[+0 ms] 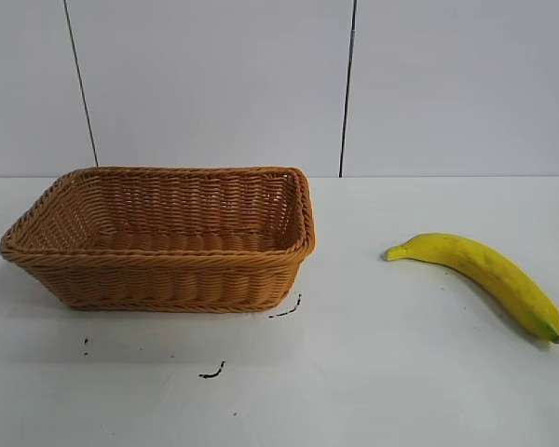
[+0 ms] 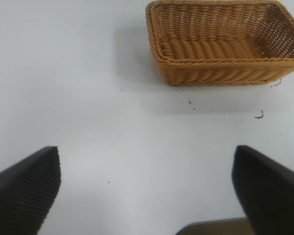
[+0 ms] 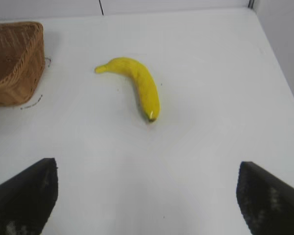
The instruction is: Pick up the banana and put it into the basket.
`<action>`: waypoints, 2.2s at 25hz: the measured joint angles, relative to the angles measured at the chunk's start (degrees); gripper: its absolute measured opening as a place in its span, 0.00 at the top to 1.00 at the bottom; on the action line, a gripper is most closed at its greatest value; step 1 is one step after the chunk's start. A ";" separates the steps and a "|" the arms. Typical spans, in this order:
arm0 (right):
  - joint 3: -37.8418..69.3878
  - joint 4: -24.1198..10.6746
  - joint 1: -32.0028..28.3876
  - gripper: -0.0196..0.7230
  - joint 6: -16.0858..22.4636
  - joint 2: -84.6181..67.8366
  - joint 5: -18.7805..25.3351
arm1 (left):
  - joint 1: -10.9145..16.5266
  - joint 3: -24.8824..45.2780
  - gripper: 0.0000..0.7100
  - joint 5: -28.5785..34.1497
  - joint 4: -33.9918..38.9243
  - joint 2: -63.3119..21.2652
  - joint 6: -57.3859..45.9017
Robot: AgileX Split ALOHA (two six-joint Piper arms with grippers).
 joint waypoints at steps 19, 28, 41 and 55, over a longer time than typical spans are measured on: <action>-24.06 0.00 0.00 0.04 -12.48 62.06 0.92 | 0.00 0.00 0.03 0.00 0.00 0.00 0.00; -35.20 0.00 0.00 0.04 -16.39 78.77 -5.28 | 0.00 0.00 0.03 0.00 0.00 0.00 0.00; -37.09 0.87 0.00 0.04 -19.56 96.18 -20.14 | 0.00 0.00 0.03 0.00 -0.06 0.00 0.00; -37.09 7.29 0.89 0.04 -24.13 98.08 -24.18 | 0.00 0.00 0.03 0.00 -0.06 0.00 0.00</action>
